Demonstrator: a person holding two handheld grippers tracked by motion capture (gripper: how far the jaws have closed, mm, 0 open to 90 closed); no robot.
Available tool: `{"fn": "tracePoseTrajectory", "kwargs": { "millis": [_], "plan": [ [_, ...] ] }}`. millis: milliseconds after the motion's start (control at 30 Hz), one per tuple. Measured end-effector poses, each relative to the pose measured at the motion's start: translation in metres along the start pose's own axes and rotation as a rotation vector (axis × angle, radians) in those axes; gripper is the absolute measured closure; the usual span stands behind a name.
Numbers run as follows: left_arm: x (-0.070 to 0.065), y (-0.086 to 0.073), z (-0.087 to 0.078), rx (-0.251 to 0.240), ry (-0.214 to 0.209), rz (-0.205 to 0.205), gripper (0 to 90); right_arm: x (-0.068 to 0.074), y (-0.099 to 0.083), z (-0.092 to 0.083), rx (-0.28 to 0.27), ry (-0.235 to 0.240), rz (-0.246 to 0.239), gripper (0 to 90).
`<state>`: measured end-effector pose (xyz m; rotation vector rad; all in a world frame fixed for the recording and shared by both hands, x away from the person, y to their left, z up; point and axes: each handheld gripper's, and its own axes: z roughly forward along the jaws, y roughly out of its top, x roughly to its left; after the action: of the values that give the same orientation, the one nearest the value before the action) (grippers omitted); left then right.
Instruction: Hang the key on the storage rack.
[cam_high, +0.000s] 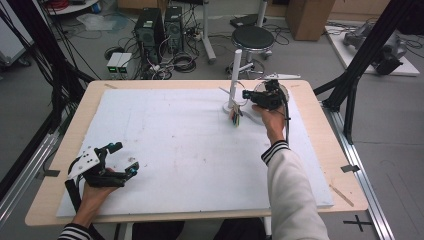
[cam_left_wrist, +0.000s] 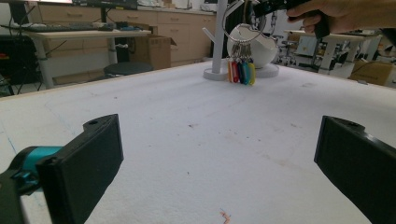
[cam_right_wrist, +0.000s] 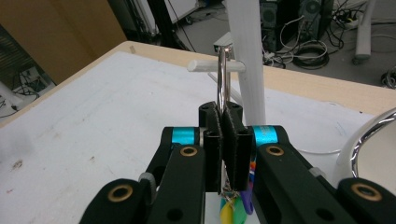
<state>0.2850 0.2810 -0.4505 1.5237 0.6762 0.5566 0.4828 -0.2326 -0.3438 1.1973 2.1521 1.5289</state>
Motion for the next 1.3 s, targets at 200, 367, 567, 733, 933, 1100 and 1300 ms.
{"fn": "tracePoseTrajectory", "kwargs": {
  "millis": [200, 367, 567, 733, 933, 1100, 1300],
  "plan": [
    [0.0, 0.0, 0.0, 0.0, 0.003, 0.003, 1.7, -0.001, -0.001, 0.003, 0.007, -0.009, 0.025, 87.7],
    [0.0, 0.0, 0.0, 0.001, 0.003, 0.002, 1.7, 0.0, -0.002, 0.006, 0.015, -0.018, 0.015, 86.9],
    [0.0, 0.0, 0.0, 0.001, 0.006, 0.0, 1.7, 0.002, -0.002, 0.008, 0.022, -0.061, -0.006, 76.2],
    [0.001, 0.0, 0.0, 0.004, 0.007, -0.003, 1.7, 0.002, -0.003, 0.004, 0.04, -0.082, -0.023, 70.5],
    [0.001, 0.0, 0.0, 0.0, 0.021, -0.01, 1.7, 0.01, -0.007, -0.009, 0.041, -0.113, -0.061, 47.6],
    [0.001, 0.0, 0.0, 0.002, 0.031, -0.017, 1.7, 0.026, -0.015, -0.023, 0.079, -0.168, -0.111, 9.0],
    [0.001, 0.0, 0.0, 0.001, 0.037, -0.02, 1.7, 0.039, -0.029, -0.043, 0.037, -0.075, -0.204, 0.9]
  ]
}}
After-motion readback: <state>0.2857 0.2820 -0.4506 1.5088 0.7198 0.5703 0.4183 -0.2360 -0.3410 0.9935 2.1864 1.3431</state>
